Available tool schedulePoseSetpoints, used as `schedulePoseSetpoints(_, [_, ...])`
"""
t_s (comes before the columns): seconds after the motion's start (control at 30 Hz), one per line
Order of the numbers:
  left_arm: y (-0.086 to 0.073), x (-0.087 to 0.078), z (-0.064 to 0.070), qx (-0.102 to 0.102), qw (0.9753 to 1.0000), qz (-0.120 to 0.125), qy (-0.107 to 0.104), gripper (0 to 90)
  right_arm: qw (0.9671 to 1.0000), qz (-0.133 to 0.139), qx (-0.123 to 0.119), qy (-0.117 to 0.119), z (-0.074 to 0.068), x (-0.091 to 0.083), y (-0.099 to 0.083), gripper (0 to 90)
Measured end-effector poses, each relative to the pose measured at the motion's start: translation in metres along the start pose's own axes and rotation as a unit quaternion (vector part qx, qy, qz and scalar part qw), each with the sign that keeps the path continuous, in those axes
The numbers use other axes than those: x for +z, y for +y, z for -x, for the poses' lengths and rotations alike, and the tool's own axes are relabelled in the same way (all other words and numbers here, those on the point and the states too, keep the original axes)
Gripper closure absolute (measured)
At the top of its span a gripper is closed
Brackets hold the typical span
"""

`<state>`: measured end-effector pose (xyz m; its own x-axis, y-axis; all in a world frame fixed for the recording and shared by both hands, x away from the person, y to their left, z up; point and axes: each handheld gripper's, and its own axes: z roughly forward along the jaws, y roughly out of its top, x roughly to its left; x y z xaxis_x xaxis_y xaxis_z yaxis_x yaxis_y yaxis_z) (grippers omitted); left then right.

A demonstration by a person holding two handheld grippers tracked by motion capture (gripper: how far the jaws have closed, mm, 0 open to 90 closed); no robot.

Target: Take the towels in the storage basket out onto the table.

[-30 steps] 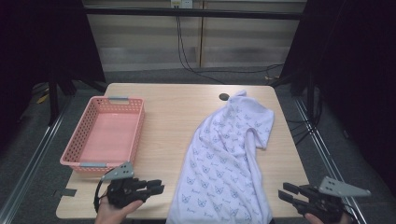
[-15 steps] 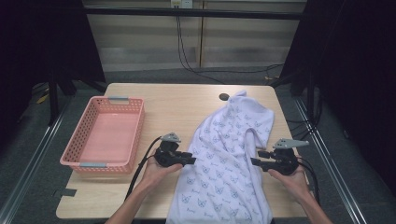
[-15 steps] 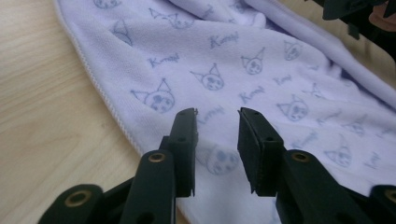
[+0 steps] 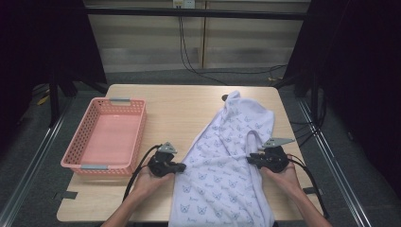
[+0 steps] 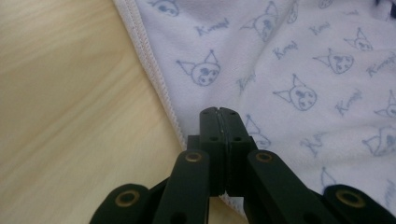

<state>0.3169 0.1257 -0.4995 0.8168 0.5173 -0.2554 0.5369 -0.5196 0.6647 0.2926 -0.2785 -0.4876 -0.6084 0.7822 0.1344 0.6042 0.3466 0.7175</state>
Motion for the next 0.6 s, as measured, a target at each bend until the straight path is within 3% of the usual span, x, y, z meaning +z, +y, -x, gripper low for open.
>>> schedulePoseSetpoints(0.27, [-0.041,-0.04,0.013,-0.014,0.9997,-0.02,-0.009,89.2,0.9987,0.046,0.018,0.016,-0.011,-0.041,-0.011,86.0])
schedulePoseSetpoints(0.37, [-0.052,-0.048,0.023,-0.013,0.9991,-0.029,-0.028,89.1,0.9985,0.047,0.023,0.016,-0.017,-0.059,-0.027,86.3])
schedulePoseSetpoints(0.43, [-0.055,-0.05,0.032,-0.003,0.9983,-0.044,-0.039,89.1,0.9986,0.041,0.028,0.018,-0.022,-0.069,-0.04,86.3])
schedulePoseSetpoints(0.47, [-0.055,-0.05,0.036,0.004,0.997,-0.054,-0.055,89.0,0.9985,0.038,0.033,0.021,-0.025,-0.074,-0.046,86.3])
schedulePoseSetpoints(0.53, [-0.054,-0.05,0.042,0.024,0.9964,-0.048,-0.065,87.3,0.9987,0.028,0.037,0.023,-0.03,-0.083,-0.057,86.0])
schedulePoseSetpoints(0.6, [-0.05,-0.049,0.04,0.001,0.9961,-0.022,-0.085,82.8,0.9989,0.022,0.036,0.021,-0.033,-0.091,-0.066,84.9])
